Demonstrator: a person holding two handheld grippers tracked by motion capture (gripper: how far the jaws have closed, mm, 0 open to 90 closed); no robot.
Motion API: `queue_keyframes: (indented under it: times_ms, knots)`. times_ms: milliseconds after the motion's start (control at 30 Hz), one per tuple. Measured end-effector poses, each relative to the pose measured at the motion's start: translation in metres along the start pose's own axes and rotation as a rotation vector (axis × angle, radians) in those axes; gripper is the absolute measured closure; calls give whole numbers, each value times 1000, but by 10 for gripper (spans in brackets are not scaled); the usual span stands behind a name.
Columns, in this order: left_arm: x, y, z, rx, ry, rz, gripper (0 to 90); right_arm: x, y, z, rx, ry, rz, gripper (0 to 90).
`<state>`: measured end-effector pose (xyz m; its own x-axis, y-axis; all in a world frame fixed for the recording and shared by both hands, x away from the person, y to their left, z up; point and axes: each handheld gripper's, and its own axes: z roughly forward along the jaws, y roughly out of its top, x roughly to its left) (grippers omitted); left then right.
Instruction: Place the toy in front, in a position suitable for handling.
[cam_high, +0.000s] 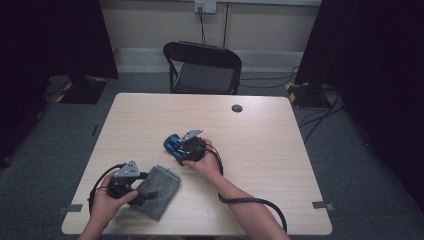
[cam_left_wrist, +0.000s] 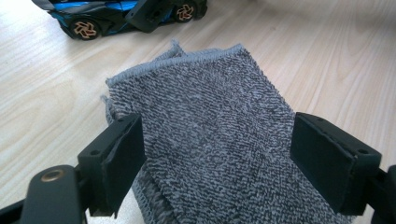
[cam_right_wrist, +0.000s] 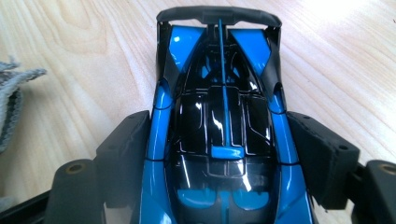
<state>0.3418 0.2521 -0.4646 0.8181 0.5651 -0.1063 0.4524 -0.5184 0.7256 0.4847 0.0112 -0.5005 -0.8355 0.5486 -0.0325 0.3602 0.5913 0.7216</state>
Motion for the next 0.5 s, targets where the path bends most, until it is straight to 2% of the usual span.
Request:
queue_keyframes:
  times_ms: [233, 300, 367, 500]
  knots:
    - [-1, 1, 0, -10, -3, 0, 176, -7, 1, -14, -7, 15, 0, 255]
    - [-2, 1, 0, -12, -3, 3, 176, -11, 0, -22, -7, 8, -9, 255]
    - [-2, 2, -1, -17, -2, 0, 176, -16, -2, -29, -13, 11, 11, 255]
    - [-3, 3, -1, -25, -2, 1, 176, -25, -7, -45, -20, 1, 13, 255]
